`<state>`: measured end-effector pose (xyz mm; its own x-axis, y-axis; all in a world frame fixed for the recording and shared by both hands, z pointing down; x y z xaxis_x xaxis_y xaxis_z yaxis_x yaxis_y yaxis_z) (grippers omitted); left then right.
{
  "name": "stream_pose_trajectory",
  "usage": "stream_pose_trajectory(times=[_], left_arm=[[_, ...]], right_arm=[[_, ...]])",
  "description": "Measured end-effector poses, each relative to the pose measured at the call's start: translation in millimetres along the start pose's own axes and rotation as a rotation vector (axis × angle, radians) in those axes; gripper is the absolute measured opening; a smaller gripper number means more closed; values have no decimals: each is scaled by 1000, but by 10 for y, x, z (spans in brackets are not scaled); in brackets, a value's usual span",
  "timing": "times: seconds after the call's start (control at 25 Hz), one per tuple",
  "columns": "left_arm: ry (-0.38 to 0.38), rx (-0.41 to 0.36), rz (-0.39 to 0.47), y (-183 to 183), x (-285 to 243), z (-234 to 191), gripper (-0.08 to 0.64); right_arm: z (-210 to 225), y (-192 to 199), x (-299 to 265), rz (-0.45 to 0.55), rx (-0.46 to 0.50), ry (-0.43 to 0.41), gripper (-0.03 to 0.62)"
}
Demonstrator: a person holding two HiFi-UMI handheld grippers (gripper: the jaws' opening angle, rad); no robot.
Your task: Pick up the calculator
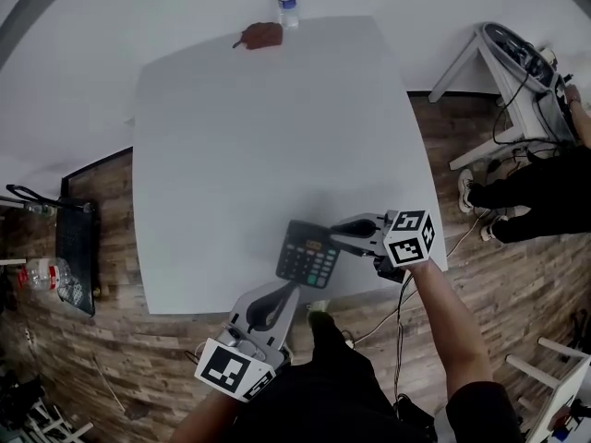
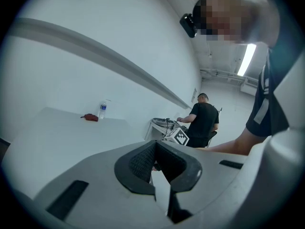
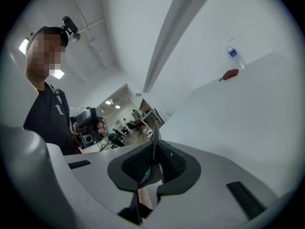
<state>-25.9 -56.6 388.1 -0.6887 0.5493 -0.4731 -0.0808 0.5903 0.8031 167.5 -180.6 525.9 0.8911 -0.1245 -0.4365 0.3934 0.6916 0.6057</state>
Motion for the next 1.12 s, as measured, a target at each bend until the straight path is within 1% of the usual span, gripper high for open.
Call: stream_pose_trajectory(times=[0.24, 0.48, 0.68, 0.88, 1.12], left_arm=[[46, -47, 38, -15, 227, 108, 6], [100, -94, 71, 36, 563, 209, 6], [151, -126, 100, 155, 924, 274, 6], [203, -159, 122, 261, 1319, 346, 6], [251, -206, 162, 343, 1804, 442, 6]], right_arm=[[-547, -69, 41, 59, 49, 51, 46], [-1116, -13, 8, 118, 65, 103, 46], [-1605, 116, -112, 157, 73, 144, 46], [-2131, 194, -240, 182, 97, 203, 46], [-2797, 261, -412, 223, 149, 270, 46]])
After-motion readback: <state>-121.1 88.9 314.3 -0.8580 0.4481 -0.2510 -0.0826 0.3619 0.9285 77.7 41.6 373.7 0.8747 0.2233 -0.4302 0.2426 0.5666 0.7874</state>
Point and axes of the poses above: the fingertips, and each gripper's own axes: x backward along the fingers, z to its right, y out of its underside, the point moved 8 cm from there along x, backward along the fingers, and after that the axes turned 13 degrees about -z, right-handed, at the moved point
